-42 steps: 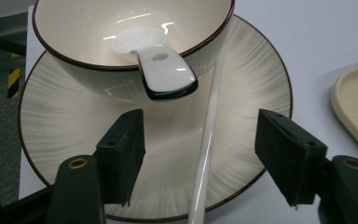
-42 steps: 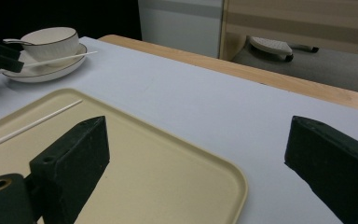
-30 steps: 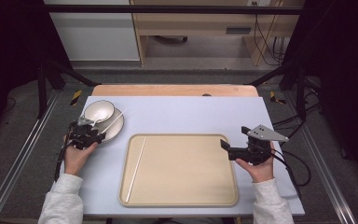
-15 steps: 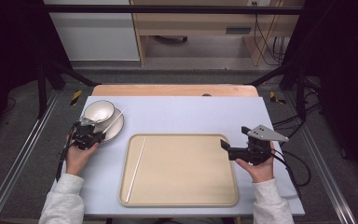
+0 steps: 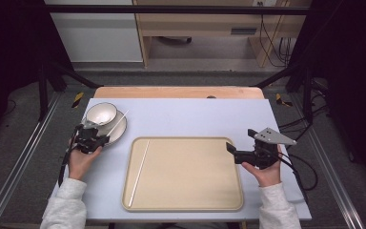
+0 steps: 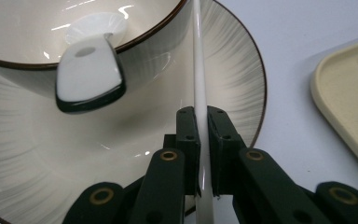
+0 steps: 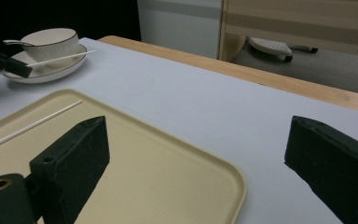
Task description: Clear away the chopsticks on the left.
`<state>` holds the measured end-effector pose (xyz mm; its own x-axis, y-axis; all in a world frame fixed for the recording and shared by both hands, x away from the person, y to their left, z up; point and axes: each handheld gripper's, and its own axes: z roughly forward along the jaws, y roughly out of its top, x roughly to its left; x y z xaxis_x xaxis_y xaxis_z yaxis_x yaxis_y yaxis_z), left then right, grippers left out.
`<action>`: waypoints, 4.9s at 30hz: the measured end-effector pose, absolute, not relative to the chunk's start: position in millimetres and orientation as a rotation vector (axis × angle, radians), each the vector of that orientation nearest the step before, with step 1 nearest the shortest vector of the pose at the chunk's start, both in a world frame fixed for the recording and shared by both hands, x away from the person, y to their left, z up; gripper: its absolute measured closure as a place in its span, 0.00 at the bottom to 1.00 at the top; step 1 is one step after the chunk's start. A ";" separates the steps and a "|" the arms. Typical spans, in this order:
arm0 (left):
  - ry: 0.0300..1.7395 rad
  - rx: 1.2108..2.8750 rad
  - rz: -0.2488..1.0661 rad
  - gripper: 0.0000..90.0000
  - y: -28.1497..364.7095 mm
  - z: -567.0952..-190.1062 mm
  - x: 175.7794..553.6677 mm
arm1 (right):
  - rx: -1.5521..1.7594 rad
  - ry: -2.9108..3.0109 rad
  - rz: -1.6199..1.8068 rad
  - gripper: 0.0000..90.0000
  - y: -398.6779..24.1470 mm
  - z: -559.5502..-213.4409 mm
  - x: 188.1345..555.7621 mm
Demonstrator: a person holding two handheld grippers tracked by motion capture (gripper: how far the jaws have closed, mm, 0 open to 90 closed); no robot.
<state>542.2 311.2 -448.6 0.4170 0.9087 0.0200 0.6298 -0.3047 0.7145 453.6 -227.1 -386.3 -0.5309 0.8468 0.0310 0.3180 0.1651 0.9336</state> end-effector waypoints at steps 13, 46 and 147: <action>1.250 1.954 0.642 0.93 287.0 -421.3 506.8 | 1.094 1.913 1.377 0.07 -232.1 -382.1 450.8; 1.262 1.694 0.715 0.93 187.7 -403.2 411.2 | 1.108 1.899 1.409 0.07 -233.9 -379.2 446.7; 0.992 1.850 0.575 0.25 222.9 -394.4 425.4 | 1.110 1.888 1.400 0.06 -236.9 -377.8 445.3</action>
<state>425.4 222.9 -394.4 0.5646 0.8250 -0.0226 0.3906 -0.2430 0.8879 445.3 -236.9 -377.8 -0.5179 0.8539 0.0525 0.2979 0.1225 0.9467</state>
